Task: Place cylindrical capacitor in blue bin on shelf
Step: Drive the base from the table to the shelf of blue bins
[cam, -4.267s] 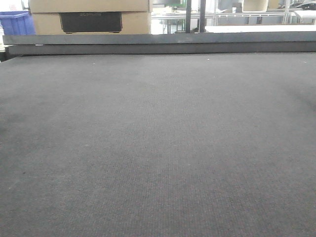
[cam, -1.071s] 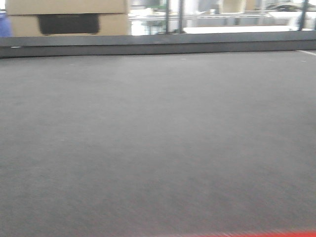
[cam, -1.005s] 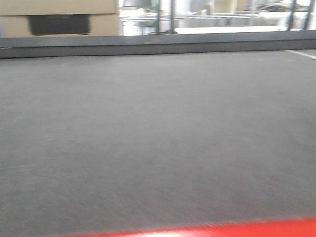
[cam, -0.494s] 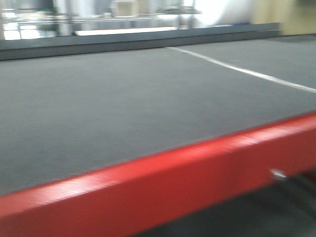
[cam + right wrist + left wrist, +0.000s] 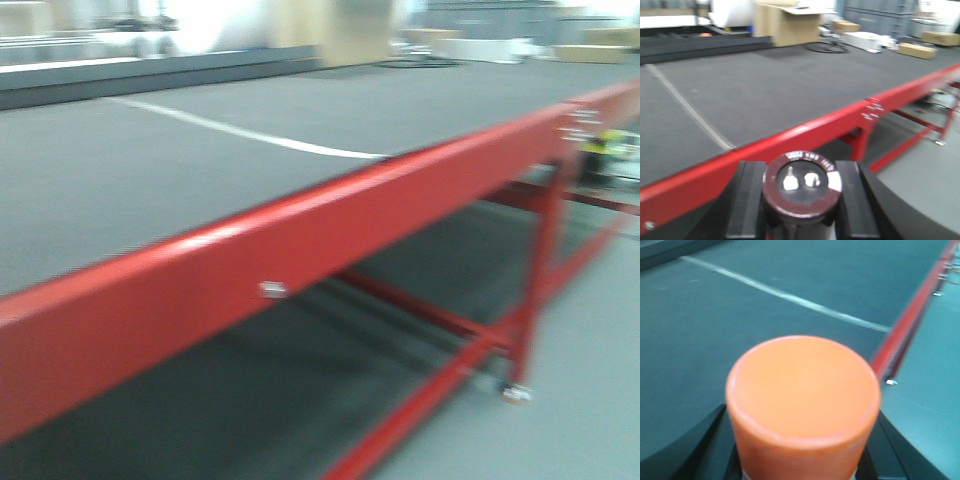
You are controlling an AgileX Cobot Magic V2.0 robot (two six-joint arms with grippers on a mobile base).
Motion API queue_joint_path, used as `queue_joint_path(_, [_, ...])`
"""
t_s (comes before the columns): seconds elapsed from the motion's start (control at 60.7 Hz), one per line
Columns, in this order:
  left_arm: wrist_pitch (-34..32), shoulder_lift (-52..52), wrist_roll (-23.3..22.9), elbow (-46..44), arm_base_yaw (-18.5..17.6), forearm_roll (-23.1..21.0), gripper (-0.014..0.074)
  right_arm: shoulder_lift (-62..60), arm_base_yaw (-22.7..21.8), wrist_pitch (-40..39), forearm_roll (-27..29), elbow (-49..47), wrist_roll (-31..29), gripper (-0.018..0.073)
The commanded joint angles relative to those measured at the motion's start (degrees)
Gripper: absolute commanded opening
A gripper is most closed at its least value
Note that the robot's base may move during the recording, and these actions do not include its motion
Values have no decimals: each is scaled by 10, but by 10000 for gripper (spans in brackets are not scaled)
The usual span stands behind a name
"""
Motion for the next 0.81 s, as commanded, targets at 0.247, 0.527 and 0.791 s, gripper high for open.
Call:
queue_joint_path(0.247, [-8, -1, 0, -2, -4, -1, -111, -3, 2, -18, 0, -2, -1, -71])
queue_joint_path(0.527, [-8, -1, 0, -2, -4, -1, -111, -3, 2, -18, 0, -2, -1, -71])
queue_joint_path(0.791, [-8, -1, 0, -2, -4, -1, -111, -3, 2, -18, 0, -2, -1, -71])
